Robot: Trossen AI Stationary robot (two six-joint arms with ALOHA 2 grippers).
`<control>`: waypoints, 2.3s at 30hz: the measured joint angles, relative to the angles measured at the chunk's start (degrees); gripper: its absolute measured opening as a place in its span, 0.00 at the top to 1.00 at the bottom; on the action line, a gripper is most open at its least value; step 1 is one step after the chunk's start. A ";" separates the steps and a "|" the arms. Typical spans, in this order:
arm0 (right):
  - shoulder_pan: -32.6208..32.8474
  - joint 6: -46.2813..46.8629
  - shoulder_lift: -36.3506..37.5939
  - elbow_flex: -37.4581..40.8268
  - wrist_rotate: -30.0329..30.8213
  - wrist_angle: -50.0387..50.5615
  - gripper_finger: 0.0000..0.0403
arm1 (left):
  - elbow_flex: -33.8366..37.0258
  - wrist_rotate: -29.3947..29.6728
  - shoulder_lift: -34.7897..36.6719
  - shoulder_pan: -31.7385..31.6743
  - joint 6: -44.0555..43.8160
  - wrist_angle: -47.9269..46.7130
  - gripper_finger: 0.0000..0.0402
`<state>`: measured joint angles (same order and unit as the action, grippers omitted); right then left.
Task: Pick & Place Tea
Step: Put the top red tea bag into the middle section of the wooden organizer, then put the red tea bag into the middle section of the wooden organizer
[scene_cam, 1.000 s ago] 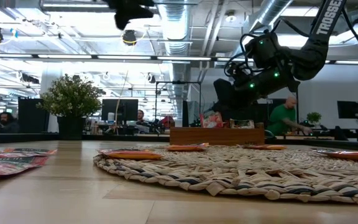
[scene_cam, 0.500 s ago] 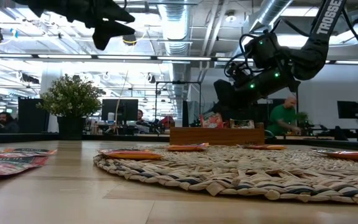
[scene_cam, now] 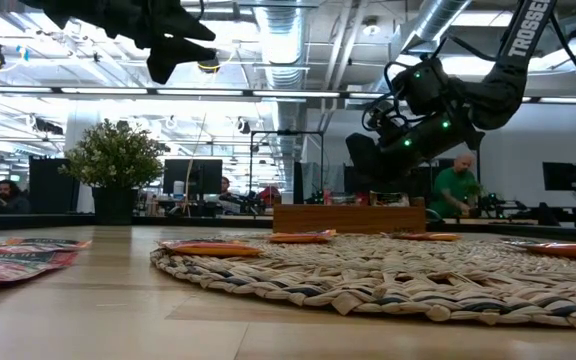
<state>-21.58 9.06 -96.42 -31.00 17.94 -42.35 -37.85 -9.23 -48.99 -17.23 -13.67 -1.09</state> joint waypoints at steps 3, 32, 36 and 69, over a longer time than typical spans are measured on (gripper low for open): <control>0.07 -0.03 0.00 0.00 0.00 0.00 0.73 | 0.02 0.00 -0.02 0.00 0.07 -0.55 0.61; 28.59 23.26 38.45 -19.80 6.46 93.96 0.77 | 0.02 -0.80 -0.09 3.89 -4.28 -18.96 0.61; 39.06 35.95 41.85 -15.18 13.09 94.44 0.82 | 0.02 -0.76 -0.21 5.08 -7.73 -18.96 0.61; 51.08 22.92 94.12 0.44 7.92 85.45 0.97 | -14.53 16.59 -29.58 35.17 -33.76 -10.25 0.61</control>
<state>29.50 31.98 -2.31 -30.57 25.86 43.11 -52.38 7.35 -78.58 17.93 -47.43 -11.34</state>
